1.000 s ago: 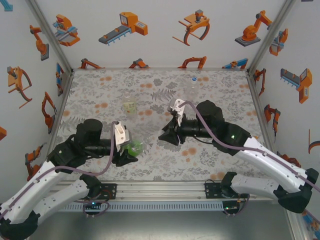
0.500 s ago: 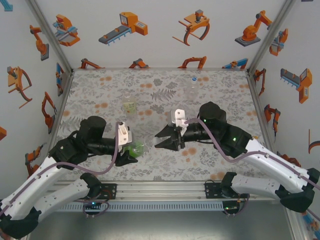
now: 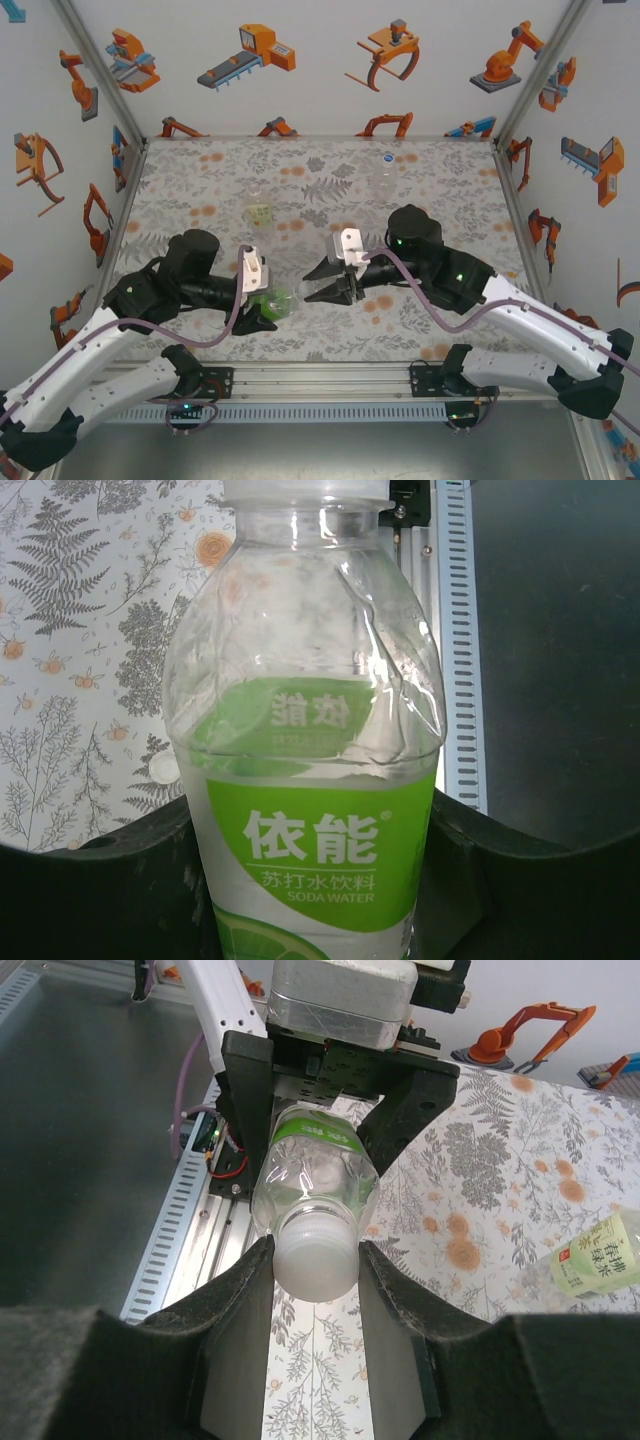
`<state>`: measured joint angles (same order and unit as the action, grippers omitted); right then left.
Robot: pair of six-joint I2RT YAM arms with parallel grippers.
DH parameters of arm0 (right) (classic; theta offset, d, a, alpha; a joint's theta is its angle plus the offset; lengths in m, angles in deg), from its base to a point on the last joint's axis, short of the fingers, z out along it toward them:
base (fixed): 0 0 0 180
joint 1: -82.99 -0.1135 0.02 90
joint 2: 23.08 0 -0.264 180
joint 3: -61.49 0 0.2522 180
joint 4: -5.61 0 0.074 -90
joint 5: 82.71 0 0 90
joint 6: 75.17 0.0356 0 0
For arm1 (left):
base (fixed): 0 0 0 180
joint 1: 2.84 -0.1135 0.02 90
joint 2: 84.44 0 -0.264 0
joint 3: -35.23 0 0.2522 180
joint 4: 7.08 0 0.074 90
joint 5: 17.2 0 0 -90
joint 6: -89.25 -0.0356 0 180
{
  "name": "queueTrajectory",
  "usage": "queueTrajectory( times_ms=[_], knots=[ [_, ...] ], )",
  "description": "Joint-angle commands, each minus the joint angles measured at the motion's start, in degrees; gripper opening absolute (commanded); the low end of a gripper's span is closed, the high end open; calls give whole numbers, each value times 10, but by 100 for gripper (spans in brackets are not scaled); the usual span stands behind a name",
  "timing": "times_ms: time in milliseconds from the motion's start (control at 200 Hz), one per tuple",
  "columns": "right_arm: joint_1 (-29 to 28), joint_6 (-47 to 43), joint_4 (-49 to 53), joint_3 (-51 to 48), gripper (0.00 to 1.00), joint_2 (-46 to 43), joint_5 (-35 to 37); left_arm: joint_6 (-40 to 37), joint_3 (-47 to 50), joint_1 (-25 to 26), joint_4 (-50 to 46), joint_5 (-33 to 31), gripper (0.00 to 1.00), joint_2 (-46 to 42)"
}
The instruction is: Screw on the bottle caps
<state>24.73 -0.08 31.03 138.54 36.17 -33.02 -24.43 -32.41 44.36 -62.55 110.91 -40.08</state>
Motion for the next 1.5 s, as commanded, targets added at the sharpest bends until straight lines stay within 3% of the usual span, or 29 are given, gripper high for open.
queueTrajectory(
  times_ms=[0, 611, 796, 951, 1157, 1292, 1332, 1497],
  knots=[
    [-8, -13, -22, 4, 2, 5, -4, -14, -23, 4, 5, 27, 0, 2],
    [-14, -70, 2, 20, 0, 27, -102, -19, -29, 7, 14, 60, 0, 12],
    [-15, -21, -16, 9, 0, 26, -73, -6, -25, 7, 26, 41, 0, 3],
    [-15, 149, -33, -4, 0, 29, 15, 6, -23, 8, 32, -5, 0, -3],
    [-14, 517, 28, 2, 0, 45, 253, 18, -9, 8, 60, -56, 0, -15],
    [-14, 752, 101, 17, 0, 68, 283, 26, 0, 8, 78, -77, 0, -14],
    [-14, 818, 111, 11, 6, 70, 287, 27, 3, 8, 82, -83, 0, -12],
    [-14, 995, 127, -12, 8, 59, 317, 30, 5, 8, 96, -100, 0, -5]
  ],
)
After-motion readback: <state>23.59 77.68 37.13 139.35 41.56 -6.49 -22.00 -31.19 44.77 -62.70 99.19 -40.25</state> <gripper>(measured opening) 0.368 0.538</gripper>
